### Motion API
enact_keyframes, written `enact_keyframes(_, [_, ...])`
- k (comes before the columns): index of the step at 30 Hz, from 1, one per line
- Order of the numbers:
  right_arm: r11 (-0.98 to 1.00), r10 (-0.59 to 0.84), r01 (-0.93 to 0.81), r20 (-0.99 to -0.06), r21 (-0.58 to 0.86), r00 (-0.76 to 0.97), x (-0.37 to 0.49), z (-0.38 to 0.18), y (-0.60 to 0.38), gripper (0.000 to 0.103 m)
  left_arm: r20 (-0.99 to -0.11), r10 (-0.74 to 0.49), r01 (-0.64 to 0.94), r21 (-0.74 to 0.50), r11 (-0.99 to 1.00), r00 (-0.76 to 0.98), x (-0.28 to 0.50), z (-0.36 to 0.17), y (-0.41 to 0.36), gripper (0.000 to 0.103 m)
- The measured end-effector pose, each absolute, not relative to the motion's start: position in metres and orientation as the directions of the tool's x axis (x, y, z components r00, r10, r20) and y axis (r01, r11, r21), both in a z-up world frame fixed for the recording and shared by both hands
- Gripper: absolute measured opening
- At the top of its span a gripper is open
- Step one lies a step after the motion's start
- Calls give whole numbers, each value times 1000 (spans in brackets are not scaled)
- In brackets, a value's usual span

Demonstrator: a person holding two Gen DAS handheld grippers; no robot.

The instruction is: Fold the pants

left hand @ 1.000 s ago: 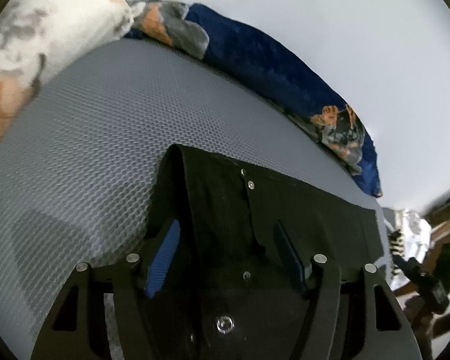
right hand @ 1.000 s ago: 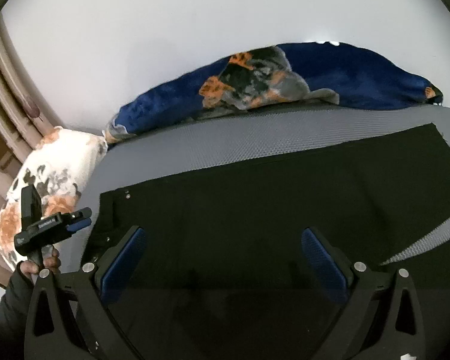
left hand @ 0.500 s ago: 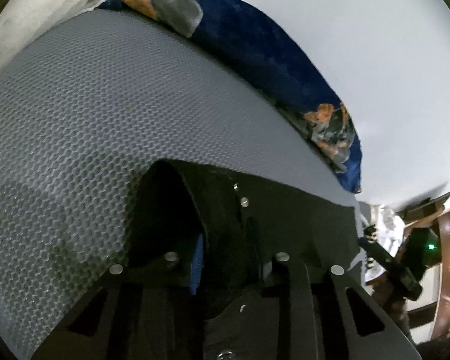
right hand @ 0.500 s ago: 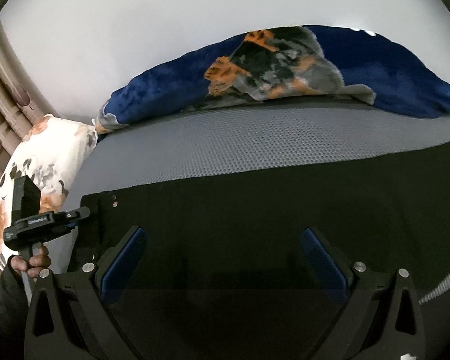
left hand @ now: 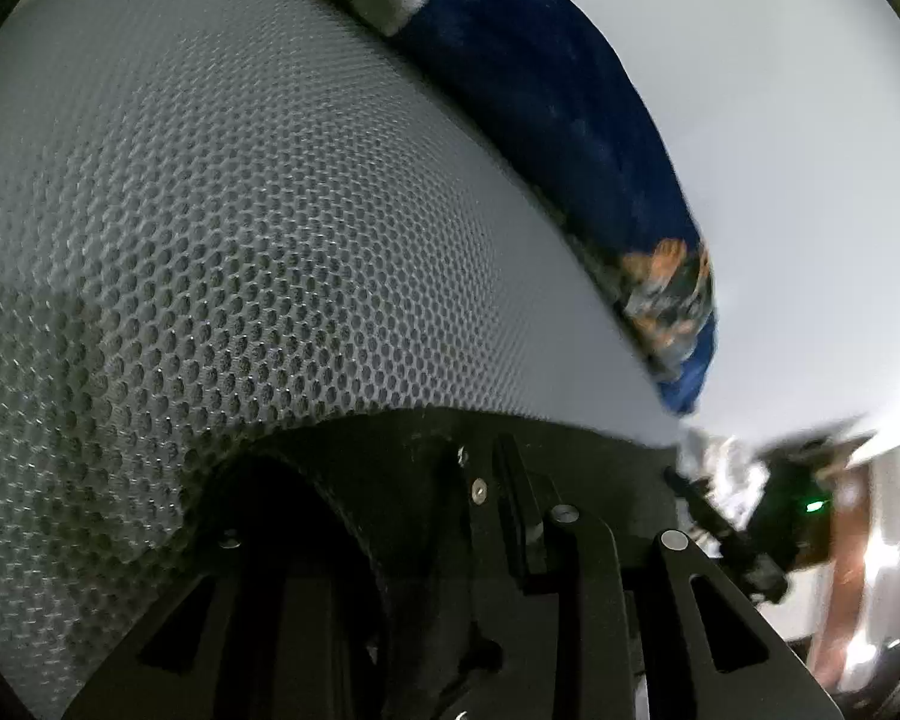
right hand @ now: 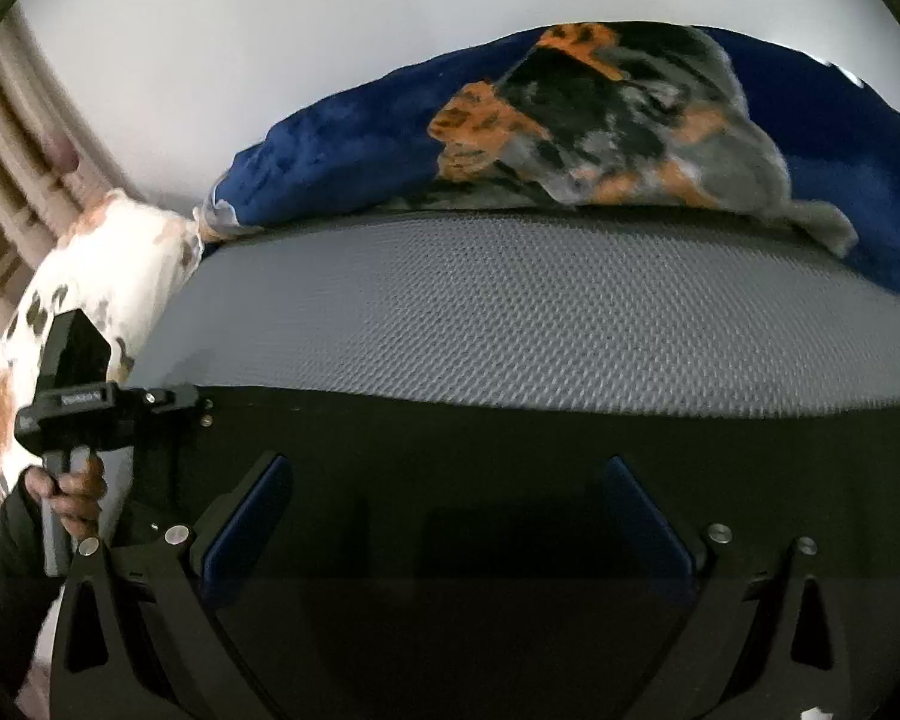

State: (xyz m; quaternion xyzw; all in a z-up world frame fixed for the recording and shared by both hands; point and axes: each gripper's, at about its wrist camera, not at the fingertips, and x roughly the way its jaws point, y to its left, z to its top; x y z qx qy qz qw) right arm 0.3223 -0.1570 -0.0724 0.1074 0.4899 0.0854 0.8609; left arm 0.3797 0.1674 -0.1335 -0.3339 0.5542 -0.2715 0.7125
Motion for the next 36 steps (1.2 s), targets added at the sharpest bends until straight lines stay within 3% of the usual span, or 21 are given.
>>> enact_keyframes(1, [961,266,-63,-826,271,496,327,-74,-159,103,-598,-763,5,-786,618,246,380,-134,170,28])
enact_keyframes(5, [946,324,-130,-839,298,438,351,-86,-170,103,-651,-701,56,-720,692,291,371,-120,166,10])
enact_keyframes(14, [834,484,-419,-840,359,243,388,-96,-151,101,-590,-709,287,-654,700,386,320,-37,155,8])
enact_keyframes(23, [673,560,-597,-828,436,26,400,-99,-135,78,-537,-745,423,-614,667,395,284,0,149,8])
enact_keyframes(25, [651,536,-628,-844,426,-16,398,-102,-135,60,-535,-745,421,-616,666,398,282,2,153,8])
enact_keyframes(27, [639,516,-648,-856,414,-37,397,-105,-138,49,-545,-737,418,-607,676,401,281,2,153,8])
enact_keyframes(36, [677,437,-644,-899,355,-36,392,-113,-172,40,-557,-726,408,-602,687,403,287,-2,149,8])
